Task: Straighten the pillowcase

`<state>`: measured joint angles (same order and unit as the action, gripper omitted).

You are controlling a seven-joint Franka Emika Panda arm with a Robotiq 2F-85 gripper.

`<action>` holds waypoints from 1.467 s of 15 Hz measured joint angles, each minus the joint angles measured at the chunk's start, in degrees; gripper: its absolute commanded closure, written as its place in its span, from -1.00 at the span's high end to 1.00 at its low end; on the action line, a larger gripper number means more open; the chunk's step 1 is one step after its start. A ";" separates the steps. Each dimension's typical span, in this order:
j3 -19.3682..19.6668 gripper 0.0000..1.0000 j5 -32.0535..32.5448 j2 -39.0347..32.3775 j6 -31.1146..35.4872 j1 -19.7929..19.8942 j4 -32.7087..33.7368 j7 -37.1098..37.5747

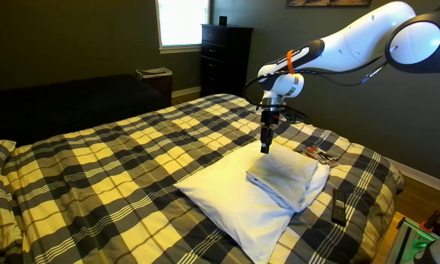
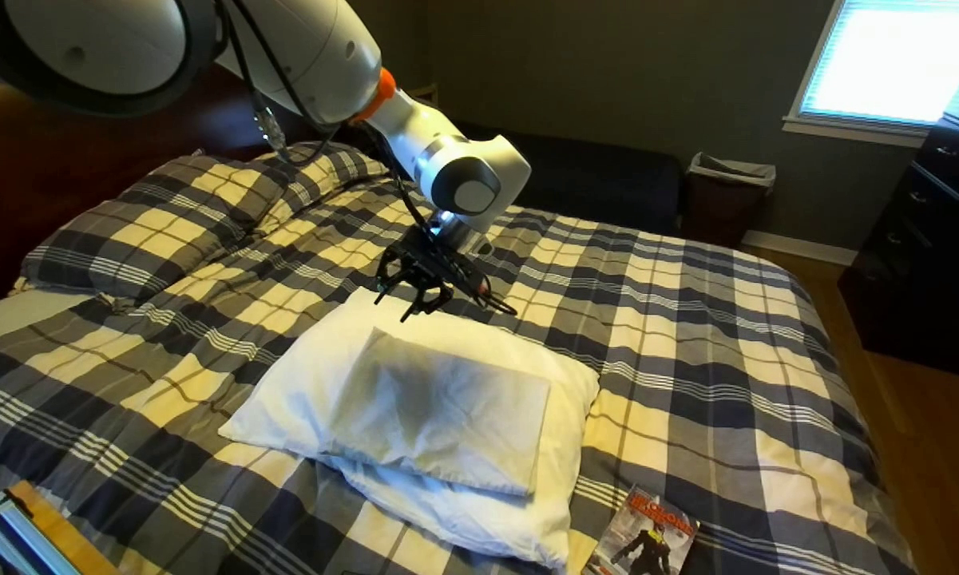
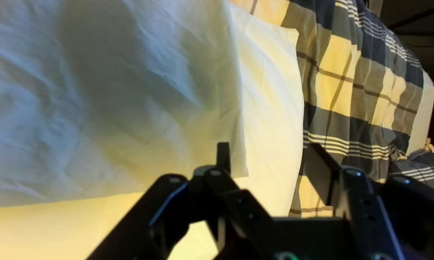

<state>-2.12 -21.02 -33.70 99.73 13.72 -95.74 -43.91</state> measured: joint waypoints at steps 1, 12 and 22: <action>0.06 0.91 -0.49 0.39 0.83 0.26 -0.33 0.00; 4.51 1.00 7.60 11.23 29.76 -0.50 -15.06 6.46; 5.82 1.00 17.20 15.96 33.62 -1.77 -21.16 14.43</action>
<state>3.70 -3.82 -17.74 133.36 11.95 -116.90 -29.47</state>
